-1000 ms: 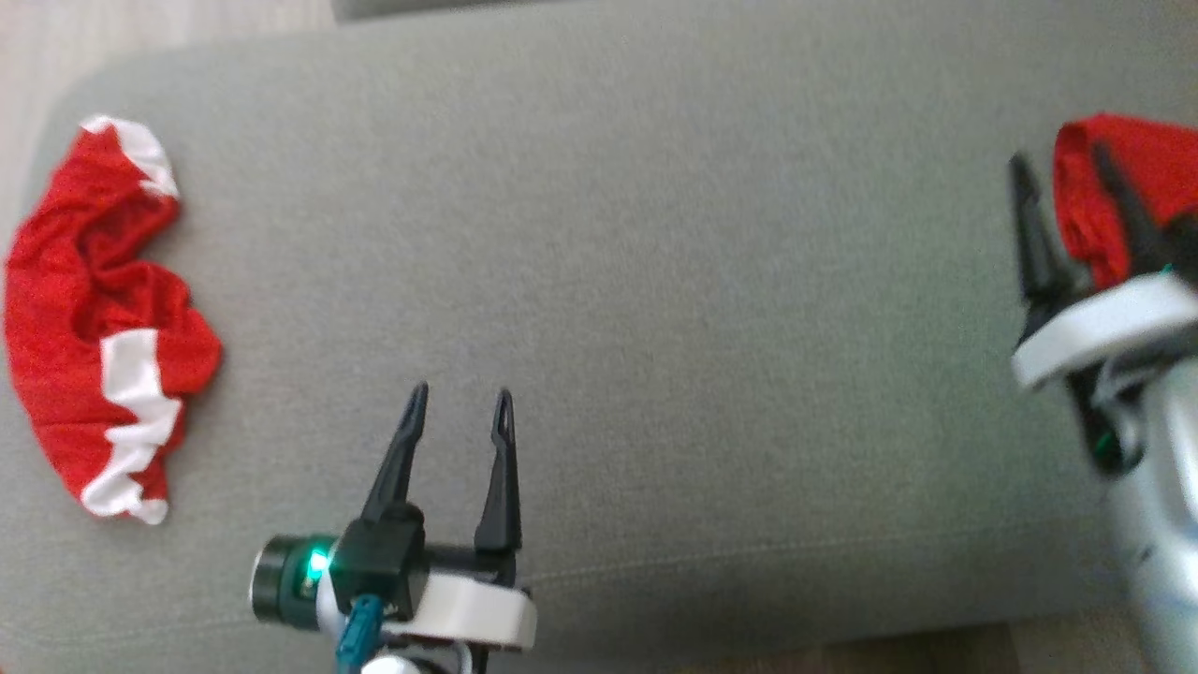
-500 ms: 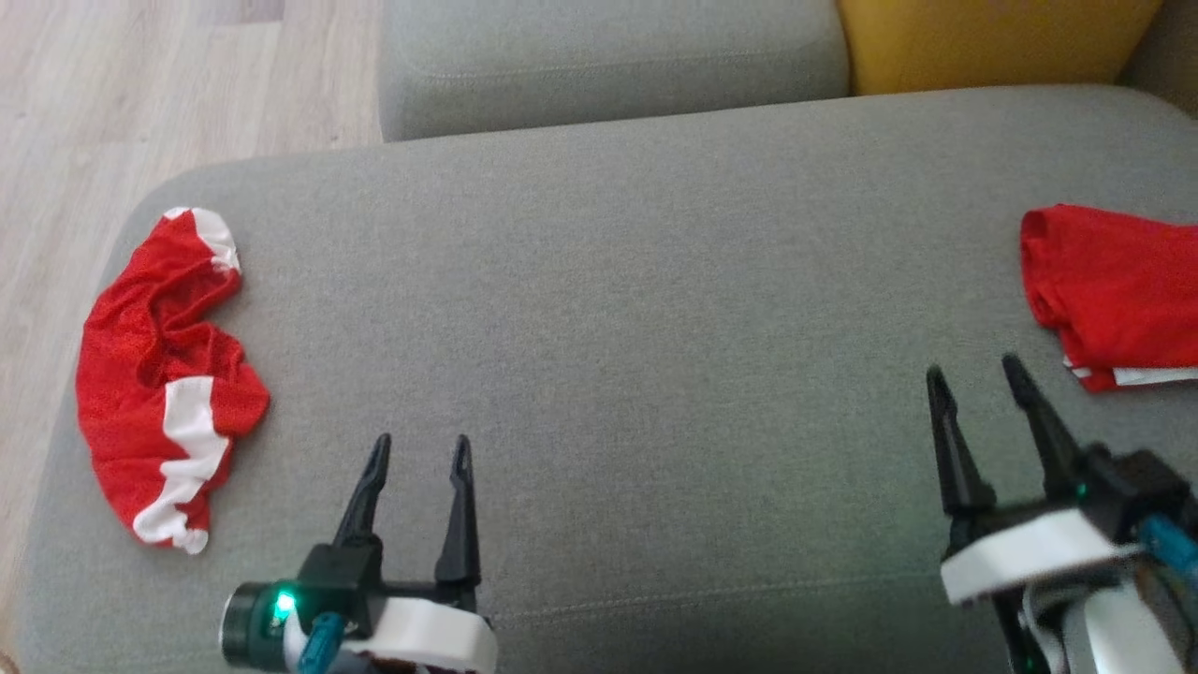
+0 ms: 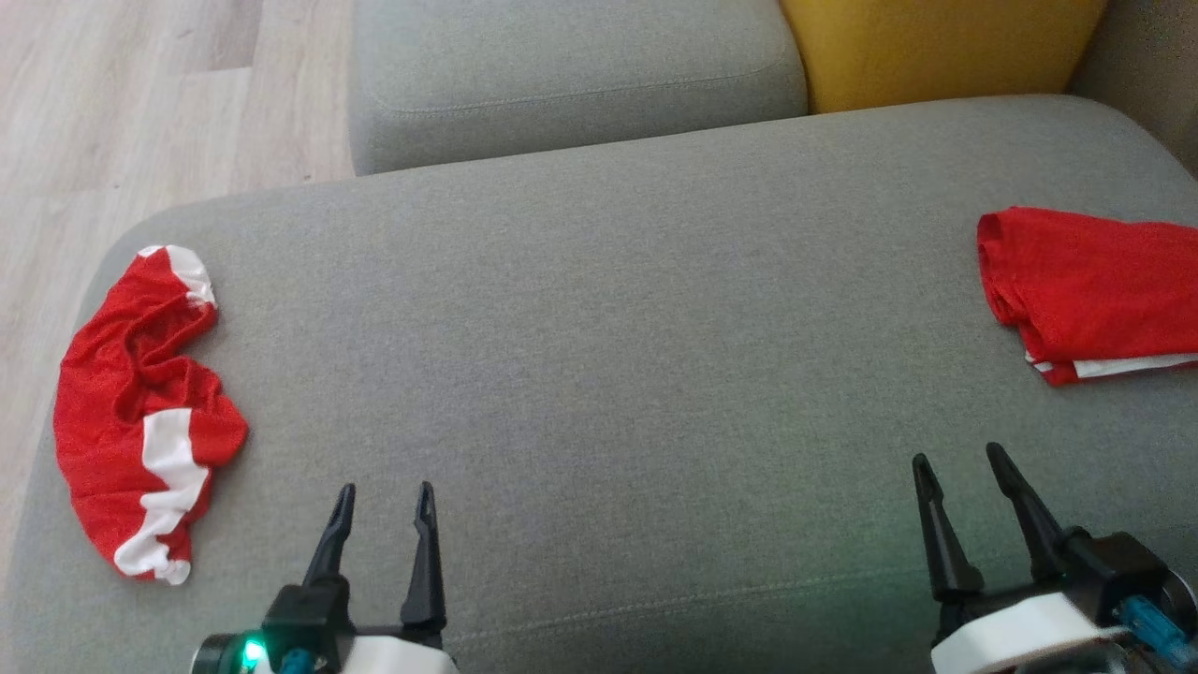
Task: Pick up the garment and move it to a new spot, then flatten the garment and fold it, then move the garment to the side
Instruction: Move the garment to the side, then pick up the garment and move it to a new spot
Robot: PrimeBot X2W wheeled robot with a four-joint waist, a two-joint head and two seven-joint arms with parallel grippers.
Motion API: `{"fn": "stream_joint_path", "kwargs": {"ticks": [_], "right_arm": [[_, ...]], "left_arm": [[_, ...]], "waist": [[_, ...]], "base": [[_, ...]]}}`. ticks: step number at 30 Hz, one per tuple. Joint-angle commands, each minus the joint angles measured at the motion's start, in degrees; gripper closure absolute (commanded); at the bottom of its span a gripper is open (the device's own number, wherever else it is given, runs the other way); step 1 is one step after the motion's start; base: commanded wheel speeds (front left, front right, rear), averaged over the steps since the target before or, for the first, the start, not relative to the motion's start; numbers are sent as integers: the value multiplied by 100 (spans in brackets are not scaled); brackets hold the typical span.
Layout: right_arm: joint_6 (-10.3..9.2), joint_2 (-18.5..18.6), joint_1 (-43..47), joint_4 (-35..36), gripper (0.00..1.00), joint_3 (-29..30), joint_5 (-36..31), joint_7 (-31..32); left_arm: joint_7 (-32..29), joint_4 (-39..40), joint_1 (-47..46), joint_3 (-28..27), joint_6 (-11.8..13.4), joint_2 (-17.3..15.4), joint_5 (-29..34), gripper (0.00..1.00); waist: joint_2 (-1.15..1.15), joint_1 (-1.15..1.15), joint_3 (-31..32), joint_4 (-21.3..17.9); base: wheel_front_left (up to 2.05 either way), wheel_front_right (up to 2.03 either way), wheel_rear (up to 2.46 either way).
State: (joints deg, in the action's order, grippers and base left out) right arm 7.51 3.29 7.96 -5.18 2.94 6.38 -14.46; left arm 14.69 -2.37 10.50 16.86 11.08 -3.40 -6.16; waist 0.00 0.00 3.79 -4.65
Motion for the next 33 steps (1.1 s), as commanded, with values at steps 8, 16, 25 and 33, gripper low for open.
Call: {"fn": "stream_joint_path", "kwargs": {"ticks": [8, 16, 25, 33], "right_arm": [[-2, -23, -194, 167, 0, -166, -34, -53], [-2, -31, -191, 194, 0, -139, -70, -53], [-2, -35, -151, 241, 0, -119, -110, -53], [-2, -38, -25, 271, 0, -202, -61, -53]], "left_arm": [[30, 65, -182, -287, -24, 49, 14, 0], [30, 39, -170, -190, 25, 51, -20, 0], [30, 28, -167, -92, 83, 52, -45, 0], [30, 121, -118, -19, 165, 52, -75, 0]], "waist": [[0, 0, 11, -56], [0, 0, 33, -6], [0, 0, 29, 171], [0, 0, 46, 910]], "base": [[0, 0, 0], [0, 0, 0], [0, 0, 0], [0, 0, 0]]}}
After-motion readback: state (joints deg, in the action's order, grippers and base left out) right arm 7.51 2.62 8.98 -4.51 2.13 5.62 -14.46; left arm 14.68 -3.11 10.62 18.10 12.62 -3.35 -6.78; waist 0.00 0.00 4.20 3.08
